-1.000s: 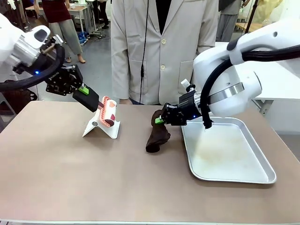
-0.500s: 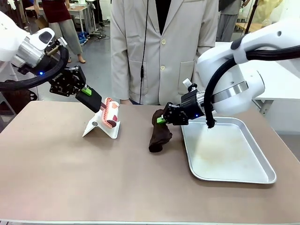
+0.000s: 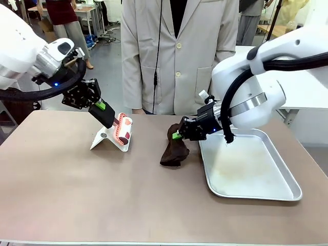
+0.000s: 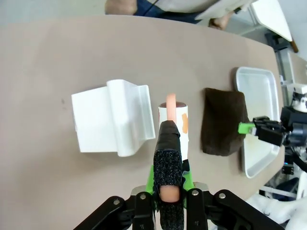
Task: Clean the surface of the table.
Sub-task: Return the Lint Roller and towel to their original positions.
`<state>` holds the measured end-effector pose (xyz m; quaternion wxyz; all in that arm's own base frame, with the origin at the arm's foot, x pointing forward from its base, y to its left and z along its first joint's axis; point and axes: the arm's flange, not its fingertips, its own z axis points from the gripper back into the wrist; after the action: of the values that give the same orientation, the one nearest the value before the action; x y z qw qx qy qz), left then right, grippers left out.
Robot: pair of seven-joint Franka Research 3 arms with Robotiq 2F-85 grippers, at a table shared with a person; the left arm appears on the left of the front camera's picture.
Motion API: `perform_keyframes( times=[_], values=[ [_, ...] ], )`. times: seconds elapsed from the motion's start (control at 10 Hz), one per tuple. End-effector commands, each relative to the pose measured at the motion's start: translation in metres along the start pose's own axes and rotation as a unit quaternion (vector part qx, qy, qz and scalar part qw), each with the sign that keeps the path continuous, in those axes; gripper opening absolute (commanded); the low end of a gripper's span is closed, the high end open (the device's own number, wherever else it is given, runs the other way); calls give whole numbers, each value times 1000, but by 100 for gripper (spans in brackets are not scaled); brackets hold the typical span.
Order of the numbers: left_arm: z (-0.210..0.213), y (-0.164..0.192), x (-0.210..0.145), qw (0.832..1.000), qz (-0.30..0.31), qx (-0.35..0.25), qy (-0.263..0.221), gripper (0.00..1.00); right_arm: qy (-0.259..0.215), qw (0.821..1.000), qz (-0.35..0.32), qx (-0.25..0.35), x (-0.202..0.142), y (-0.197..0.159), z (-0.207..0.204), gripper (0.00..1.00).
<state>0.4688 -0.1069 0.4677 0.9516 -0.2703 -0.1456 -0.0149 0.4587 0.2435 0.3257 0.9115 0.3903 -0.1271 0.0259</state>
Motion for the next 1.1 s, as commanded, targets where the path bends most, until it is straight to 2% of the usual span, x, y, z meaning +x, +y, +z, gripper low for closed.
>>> perform_keyframes(
  times=[0.0,0.3,0.5,1.0],
  values=[
    [-5,-11,29,999,23,29,9,23,10,1000,-8,-12,6,3,-11,11],
    [-26,-8,52,997,40,54,23,23,16,1000,-6,-7,4,0,-13,11],
    [-36,-3,55,996,40,80,25,23,26,1000,-13,-3,6,-5,-15,11],
    [-56,8,55,993,51,97,45,23,30,999,-22,3,9,-10,-16,11]
  ],
)
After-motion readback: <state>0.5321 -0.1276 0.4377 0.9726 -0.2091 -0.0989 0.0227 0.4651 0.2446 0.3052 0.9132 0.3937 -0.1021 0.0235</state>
